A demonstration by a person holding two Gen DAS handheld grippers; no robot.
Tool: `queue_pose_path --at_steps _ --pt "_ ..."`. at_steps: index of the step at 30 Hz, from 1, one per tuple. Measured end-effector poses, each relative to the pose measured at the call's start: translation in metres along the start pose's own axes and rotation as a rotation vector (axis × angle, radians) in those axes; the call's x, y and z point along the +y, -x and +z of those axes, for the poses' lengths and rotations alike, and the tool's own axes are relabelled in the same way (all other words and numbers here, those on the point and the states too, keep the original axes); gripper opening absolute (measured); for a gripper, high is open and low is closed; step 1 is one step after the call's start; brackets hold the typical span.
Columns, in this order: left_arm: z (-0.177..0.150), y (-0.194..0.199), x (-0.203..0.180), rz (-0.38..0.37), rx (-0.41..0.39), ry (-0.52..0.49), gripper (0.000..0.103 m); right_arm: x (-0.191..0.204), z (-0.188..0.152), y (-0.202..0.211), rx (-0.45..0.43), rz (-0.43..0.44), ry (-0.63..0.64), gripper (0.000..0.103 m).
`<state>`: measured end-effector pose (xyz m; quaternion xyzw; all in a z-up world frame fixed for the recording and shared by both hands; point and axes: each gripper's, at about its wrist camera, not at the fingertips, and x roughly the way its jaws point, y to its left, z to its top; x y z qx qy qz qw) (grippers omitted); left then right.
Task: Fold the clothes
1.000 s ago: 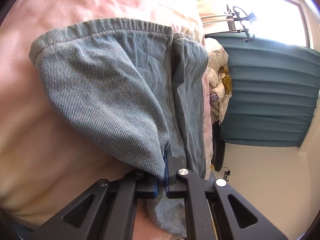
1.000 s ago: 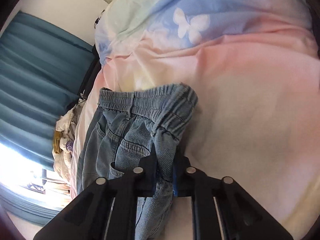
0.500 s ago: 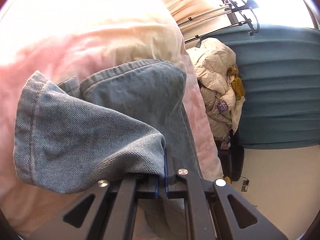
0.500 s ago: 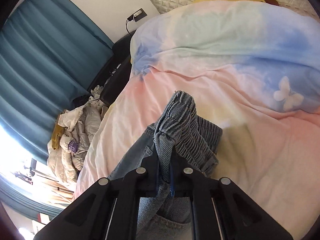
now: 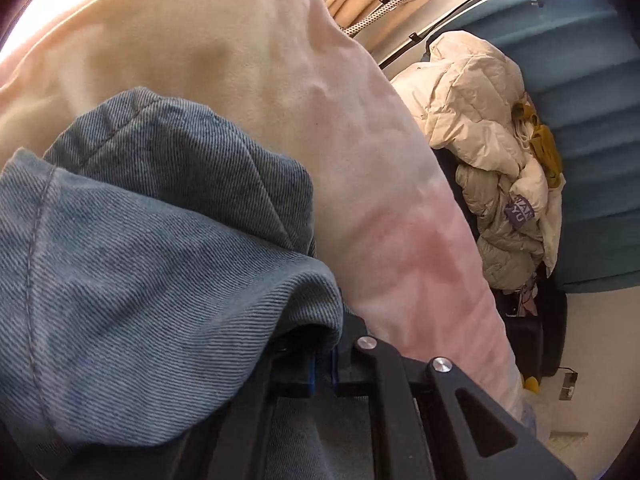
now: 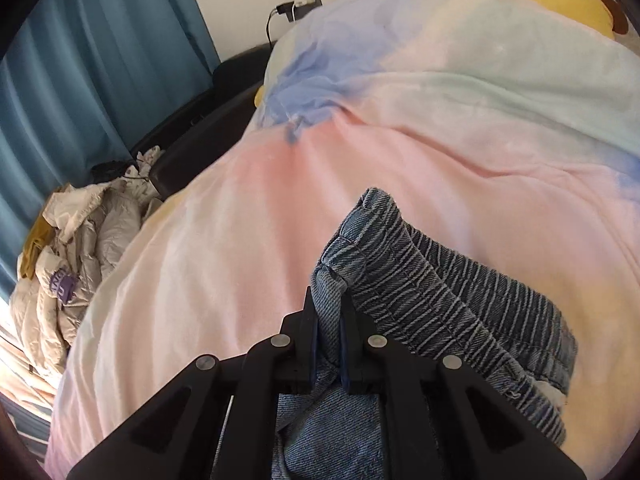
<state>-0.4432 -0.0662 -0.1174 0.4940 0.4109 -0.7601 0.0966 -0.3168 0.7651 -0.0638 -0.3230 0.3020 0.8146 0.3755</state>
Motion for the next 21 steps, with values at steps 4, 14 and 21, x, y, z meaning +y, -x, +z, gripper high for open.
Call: queue_pose_path --at_steps 4,14,21 --pt "-0.003 0.022 -0.004 -0.040 -0.004 -0.054 0.009 0.000 -0.006 -0.013 0.016 0.013 0.017 0.013" --pt "-0.069 0.133 0.039 -0.369 0.073 -0.175 0.034 -0.023 -0.023 0.079 0.043 0.160 0.075 0.057" --pt "-0.113 0.146 0.128 -0.375 0.106 -0.024 0.070 -0.081 -0.048 0.136 0.147 0.257 0.046 0.070"
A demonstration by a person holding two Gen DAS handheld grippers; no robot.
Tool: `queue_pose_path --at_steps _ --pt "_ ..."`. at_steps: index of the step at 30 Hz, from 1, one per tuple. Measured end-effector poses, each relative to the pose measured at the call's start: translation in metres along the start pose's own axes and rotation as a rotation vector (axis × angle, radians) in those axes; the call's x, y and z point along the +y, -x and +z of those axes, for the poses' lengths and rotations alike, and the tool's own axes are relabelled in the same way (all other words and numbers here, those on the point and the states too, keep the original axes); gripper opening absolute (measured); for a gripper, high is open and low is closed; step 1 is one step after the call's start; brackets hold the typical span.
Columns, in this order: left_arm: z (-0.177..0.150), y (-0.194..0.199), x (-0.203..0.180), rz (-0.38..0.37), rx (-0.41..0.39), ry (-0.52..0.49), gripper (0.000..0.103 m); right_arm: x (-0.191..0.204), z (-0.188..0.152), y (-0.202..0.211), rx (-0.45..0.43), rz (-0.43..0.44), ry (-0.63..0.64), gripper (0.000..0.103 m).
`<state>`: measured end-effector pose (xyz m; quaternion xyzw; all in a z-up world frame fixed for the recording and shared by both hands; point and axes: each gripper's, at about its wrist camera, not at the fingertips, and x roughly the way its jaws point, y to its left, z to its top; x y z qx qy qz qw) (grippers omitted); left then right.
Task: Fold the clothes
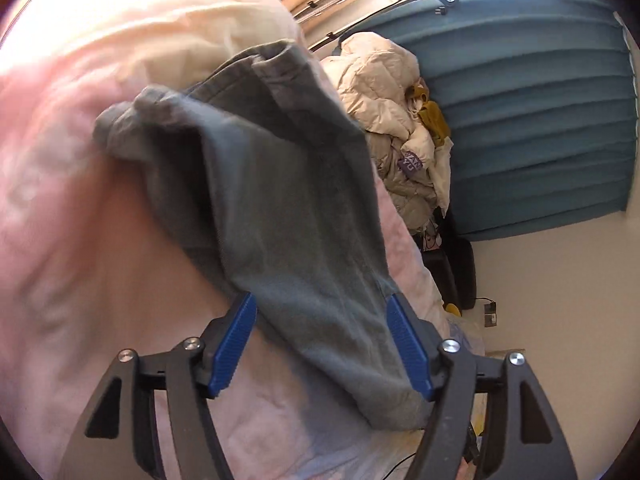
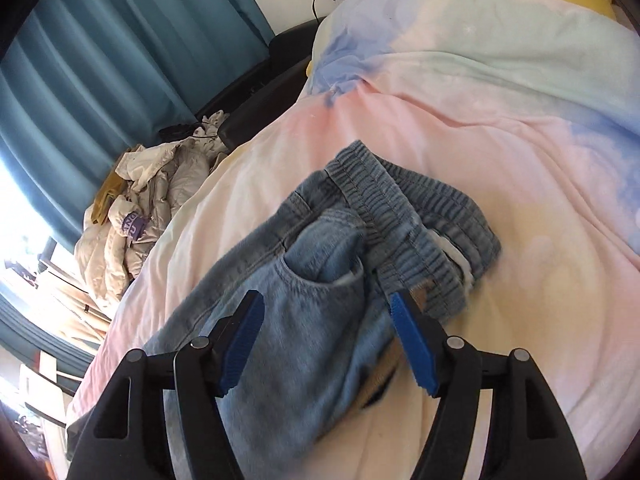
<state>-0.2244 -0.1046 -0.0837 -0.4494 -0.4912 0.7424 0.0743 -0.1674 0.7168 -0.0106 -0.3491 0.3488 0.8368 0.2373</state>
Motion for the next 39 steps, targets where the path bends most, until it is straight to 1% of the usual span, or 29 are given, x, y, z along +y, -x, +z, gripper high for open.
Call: queue_pose_path --at_steps 2,5,7,10,13,15,17,20,21,22,23,24,25,26,27,28,30,31,34,36,39 --pt "-0.004 -0.009 0.021 -0.005 0.052 0.065 0.070 -0.019 -0.009 0.014 0.015 0.005 -0.039 0.071" --pt "-0.009 -0.028 0.037 -0.017 0.114 0.101 0.070 -0.048 -0.020 0.023 0.035 0.025 -0.125 0.075" --pt "-0.009 -0.039 0.039 -0.021 0.113 0.109 0.070 -0.064 -0.026 0.019 0.068 0.054 -0.185 0.076" --pt "-0.005 -0.058 0.039 -0.028 0.103 0.128 0.070 -0.082 -0.035 0.009 0.083 0.076 -0.255 0.076" --pt "0.001 -0.077 0.039 -0.058 0.100 0.147 0.070 -0.091 -0.041 -0.014 0.114 0.122 -0.314 0.076" --pt "0.007 -0.087 0.037 -0.080 0.095 0.132 0.070 -0.092 -0.042 -0.033 0.136 0.177 -0.349 0.076" --pt "0.013 -0.097 0.034 -0.100 0.092 0.108 0.070 -0.088 -0.039 -0.047 0.118 0.201 -0.345 0.076" --pt "0.017 -0.106 0.029 -0.096 0.083 0.080 0.068 -0.081 -0.033 -0.070 0.091 0.202 -0.337 0.077" --pt "0.018 -0.107 0.027 -0.092 0.071 0.074 0.065 -0.080 -0.032 -0.078 0.085 0.210 -0.346 0.078" --pt "0.018 -0.107 0.025 -0.085 0.058 0.071 0.057 -0.079 -0.030 -0.084 0.078 0.220 -0.352 0.079" --pt "0.019 -0.108 0.023 -0.081 0.050 0.067 0.045 -0.077 -0.029 -0.089 0.070 0.225 -0.352 0.079" --pt "0.020 -0.106 0.021 -0.089 0.041 0.062 0.035 -0.072 -0.026 -0.091 0.052 0.206 -0.324 0.078" --pt "0.022 -0.103 0.019 -0.104 0.029 0.056 0.018 -0.065 -0.024 -0.091 0.037 0.181 -0.280 0.074" --pt "0.024 -0.101 0.018 -0.119 0.016 0.050 0.013 -0.056 -0.021 -0.089 0.020 0.157 -0.234 0.071" --pt "0.024 -0.098 0.016 -0.123 0.008 0.049 0.011 -0.049 -0.018 -0.087 0.006 0.134 -0.191 0.066" --pt "0.023 -0.095 0.015 -0.121 0.003 0.050 0.009 -0.044 -0.018 -0.084 0.002 0.117 -0.165 0.056" --pt "0.018 -0.087 0.007 -0.118 -0.019 0.025 0.008 -0.040 -0.015 -0.076 -0.005 0.112 -0.154 0.044" --pt "0.014 -0.081 0.002 -0.119 -0.038 0.005 0.007 -0.041 -0.014 -0.068 -0.018 0.121 -0.157 0.041" --pt "-0.002 -0.058 -0.009 -0.139 -0.064 -0.031 0.006 -0.042 -0.011 -0.033 -0.075 0.161 -0.153 0.038" --pt "-0.013 -0.043 -0.016 -0.143 -0.065 -0.058 0.006 -0.048 -0.008 -0.010 -0.083 0.192 -0.151 0.038" --pt "-0.033 -0.021 -0.017 -0.143 -0.058 -0.075 0.006 -0.056 -0.007 0.023 -0.088 0.197 -0.127 0.037"
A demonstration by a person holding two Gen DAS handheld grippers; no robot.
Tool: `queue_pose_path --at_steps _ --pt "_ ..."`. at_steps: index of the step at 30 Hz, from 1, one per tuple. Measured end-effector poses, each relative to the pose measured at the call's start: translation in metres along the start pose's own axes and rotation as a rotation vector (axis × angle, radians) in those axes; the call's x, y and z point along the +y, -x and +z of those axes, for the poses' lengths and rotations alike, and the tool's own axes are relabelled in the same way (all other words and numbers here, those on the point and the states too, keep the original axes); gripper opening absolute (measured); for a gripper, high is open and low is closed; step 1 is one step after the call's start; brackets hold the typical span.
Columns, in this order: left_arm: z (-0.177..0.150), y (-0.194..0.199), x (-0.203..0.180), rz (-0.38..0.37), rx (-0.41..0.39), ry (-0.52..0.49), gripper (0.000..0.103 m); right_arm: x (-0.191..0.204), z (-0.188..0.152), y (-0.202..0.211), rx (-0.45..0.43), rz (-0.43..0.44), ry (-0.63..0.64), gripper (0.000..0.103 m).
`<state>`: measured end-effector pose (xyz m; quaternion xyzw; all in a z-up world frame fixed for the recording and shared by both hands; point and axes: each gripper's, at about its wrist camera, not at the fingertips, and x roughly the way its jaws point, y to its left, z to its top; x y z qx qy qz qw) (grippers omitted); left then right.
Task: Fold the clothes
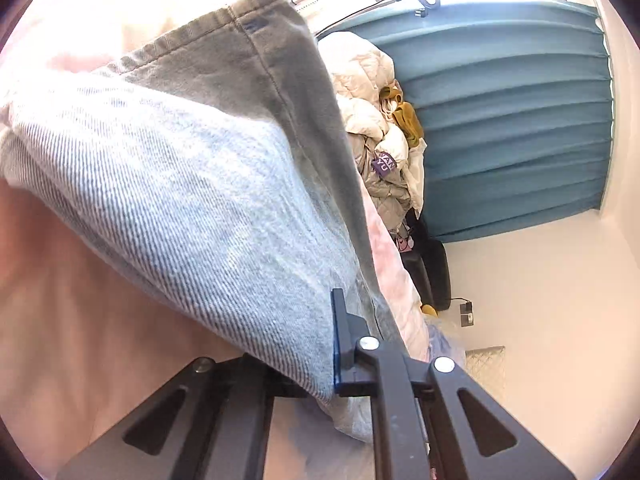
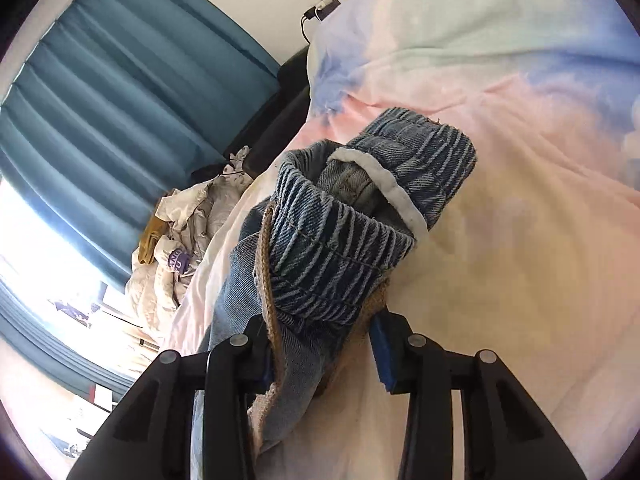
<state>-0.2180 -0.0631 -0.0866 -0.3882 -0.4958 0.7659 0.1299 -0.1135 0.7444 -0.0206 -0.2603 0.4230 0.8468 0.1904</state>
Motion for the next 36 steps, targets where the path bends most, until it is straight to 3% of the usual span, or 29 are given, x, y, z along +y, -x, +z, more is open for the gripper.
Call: queue_pose_path --at_steps 7,10,13,17,21,24,30,36 --pt "-0.060 0.042 0.014 0.012 0.079 0.055 0.006 -0.039 -0.005 0.090 -0.018 -0.018 -0.017 0.037" --pt "-0.062 0.067 0.040 0.050 0.142 0.076 0.006 -0.065 -0.017 0.132 -0.024 -0.043 -0.018 0.037" --pt "-0.059 0.063 0.055 0.079 0.218 0.119 0.006 -0.083 -0.036 0.160 -0.012 -0.102 0.013 0.037" --pt "-0.078 0.082 0.074 0.131 0.232 0.092 0.007 -0.104 -0.052 0.172 0.009 -0.142 0.036 0.036" --pt "-0.081 0.074 0.086 0.167 0.263 0.117 0.007 -0.118 -0.067 0.168 0.019 -0.163 0.008 0.037" --pt "-0.084 0.073 0.086 0.199 0.269 0.096 0.014 -0.127 -0.072 0.166 0.029 -0.157 -0.017 0.039" --pt "-0.094 0.098 0.053 0.340 0.197 -0.101 0.020 -0.147 -0.081 0.165 0.055 -0.118 -0.101 0.048" --pt "-0.111 0.137 0.020 0.420 0.162 -0.291 0.021 -0.154 -0.085 0.181 0.015 -0.046 -0.158 0.070"
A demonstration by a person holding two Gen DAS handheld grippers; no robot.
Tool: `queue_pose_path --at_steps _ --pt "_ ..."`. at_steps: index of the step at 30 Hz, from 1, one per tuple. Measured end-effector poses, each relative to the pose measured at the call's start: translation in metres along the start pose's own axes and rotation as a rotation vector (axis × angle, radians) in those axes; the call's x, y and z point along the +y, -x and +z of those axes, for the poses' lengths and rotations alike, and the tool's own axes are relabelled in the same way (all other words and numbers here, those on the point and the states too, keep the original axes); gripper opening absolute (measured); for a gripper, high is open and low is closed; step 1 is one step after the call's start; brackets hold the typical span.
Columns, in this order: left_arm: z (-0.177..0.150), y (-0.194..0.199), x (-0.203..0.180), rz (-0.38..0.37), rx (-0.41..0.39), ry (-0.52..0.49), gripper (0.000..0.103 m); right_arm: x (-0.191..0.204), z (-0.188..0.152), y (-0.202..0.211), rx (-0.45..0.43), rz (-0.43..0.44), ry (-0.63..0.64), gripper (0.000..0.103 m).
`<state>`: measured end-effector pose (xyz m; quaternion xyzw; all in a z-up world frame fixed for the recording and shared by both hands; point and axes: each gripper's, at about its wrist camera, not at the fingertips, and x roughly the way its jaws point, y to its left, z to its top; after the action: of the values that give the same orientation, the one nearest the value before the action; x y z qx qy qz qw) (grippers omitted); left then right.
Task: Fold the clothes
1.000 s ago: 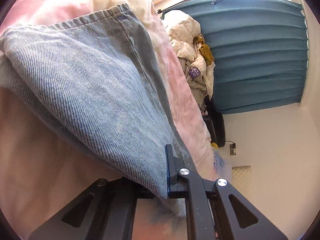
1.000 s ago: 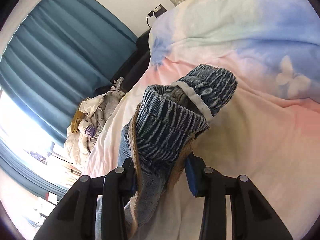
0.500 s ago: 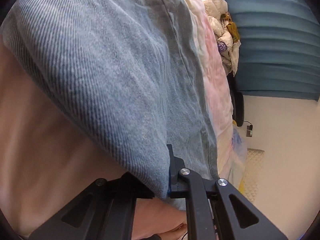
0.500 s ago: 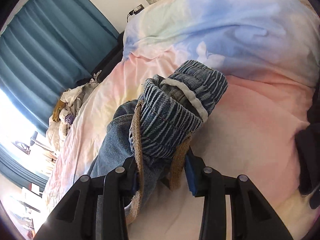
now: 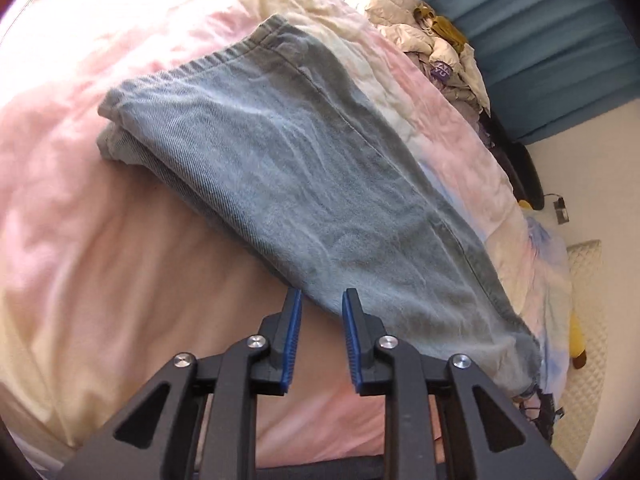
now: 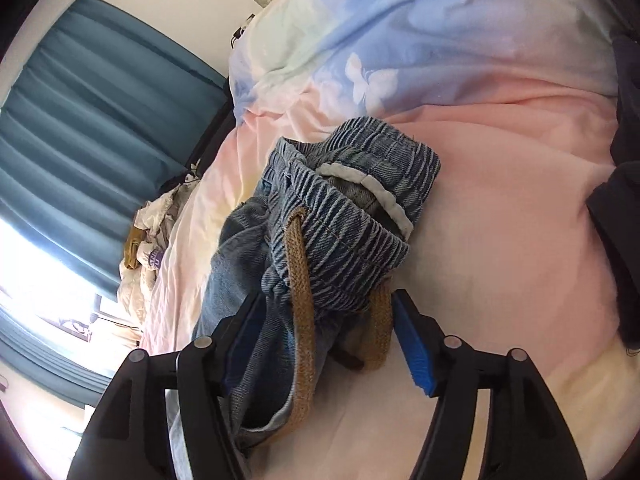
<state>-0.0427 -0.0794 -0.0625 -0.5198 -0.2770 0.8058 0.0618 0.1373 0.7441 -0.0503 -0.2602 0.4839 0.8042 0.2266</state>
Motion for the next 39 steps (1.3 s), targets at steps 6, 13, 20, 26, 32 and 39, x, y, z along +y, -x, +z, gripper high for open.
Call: queue_pose_path --at_steps 6,13,20,26,32,39 --pt "-0.003 0.028 -0.036 0.058 -0.133 -0.140 0.031 0.006 0.002 0.005 -0.027 0.031 0.012 0.077" --pt "-0.001 -0.017 -0.108 0.050 -0.109 -0.300 0.081 -0.001 0.005 -0.009 -0.053 -0.036 0.059 0.079" --pt "0.001 -0.088 -0.153 0.074 -0.052 -0.405 0.085 -0.011 0.009 -0.032 -0.091 -0.025 0.002 0.081" --pt "-0.003 -0.122 -0.156 0.128 -0.050 -0.458 0.085 -0.019 0.011 -0.056 -0.049 -0.068 0.012 0.082" --pt "-0.006 -0.144 -0.152 0.196 -0.024 -0.503 0.085 -0.013 0.016 -0.059 -0.035 -0.125 -0.025 0.077" --pt "-0.011 -0.136 -0.152 0.215 -0.045 -0.527 0.085 0.023 0.014 -0.025 -0.158 -0.136 -0.025 0.055"
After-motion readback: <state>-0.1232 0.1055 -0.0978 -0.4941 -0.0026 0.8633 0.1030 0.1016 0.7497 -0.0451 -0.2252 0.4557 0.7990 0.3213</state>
